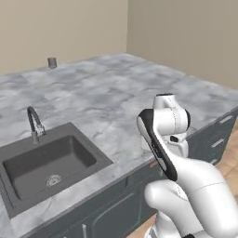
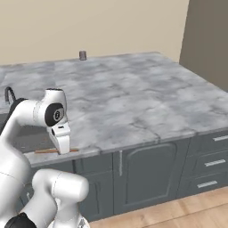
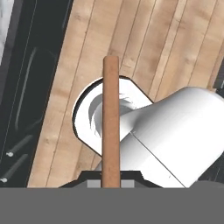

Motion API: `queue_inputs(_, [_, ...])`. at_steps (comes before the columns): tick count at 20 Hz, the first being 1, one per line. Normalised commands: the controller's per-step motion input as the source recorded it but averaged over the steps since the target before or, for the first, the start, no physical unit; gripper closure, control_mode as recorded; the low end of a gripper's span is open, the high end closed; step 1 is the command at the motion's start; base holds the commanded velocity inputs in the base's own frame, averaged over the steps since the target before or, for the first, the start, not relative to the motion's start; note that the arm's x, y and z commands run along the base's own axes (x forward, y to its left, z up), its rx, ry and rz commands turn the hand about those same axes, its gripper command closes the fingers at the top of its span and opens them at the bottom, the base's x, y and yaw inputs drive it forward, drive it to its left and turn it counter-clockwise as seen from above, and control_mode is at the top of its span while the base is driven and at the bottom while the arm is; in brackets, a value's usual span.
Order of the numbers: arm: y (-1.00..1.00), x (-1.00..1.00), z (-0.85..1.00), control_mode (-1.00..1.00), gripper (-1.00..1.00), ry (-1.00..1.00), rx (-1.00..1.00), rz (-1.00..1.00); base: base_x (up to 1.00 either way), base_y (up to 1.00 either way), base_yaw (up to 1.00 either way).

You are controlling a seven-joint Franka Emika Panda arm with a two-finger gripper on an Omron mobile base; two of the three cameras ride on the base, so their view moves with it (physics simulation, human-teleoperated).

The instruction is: Take a straw from the drawer in front and place it inside the glass cup on the dining counter.

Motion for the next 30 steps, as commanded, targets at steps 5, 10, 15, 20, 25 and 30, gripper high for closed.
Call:
queue_inputs(5, [0.00,0.00,0.00,1.00,1.00,0.00,0.00,0.00,0.68,-1.00,-0.27])
queue_inputs(10, [0.00,0.00,0.00,1.00,1.00,0.00,0.00,0.00,0.77,-1.00,-0.26])
queue_inputs(15, [0.00,0.00,0.00,1.00,1.00,0.00,0.00,0.00,0.83,-1.00,-0.26])
queue_inputs(20, [0.00,0.00,0.00,1.00,1.00,0.00,0.00,0.00,0.88,-1.00,-0.22])
queue_inputs(25, [0.00,0.00,0.00,1.00,1.00,0.00,0.00,0.00,0.93,-1.00,-0.12])
queue_inputs(30, [0.00,0.00,0.00,1.00,1.00,0.00,0.00,0.00,0.99,-1.00,-0.05])
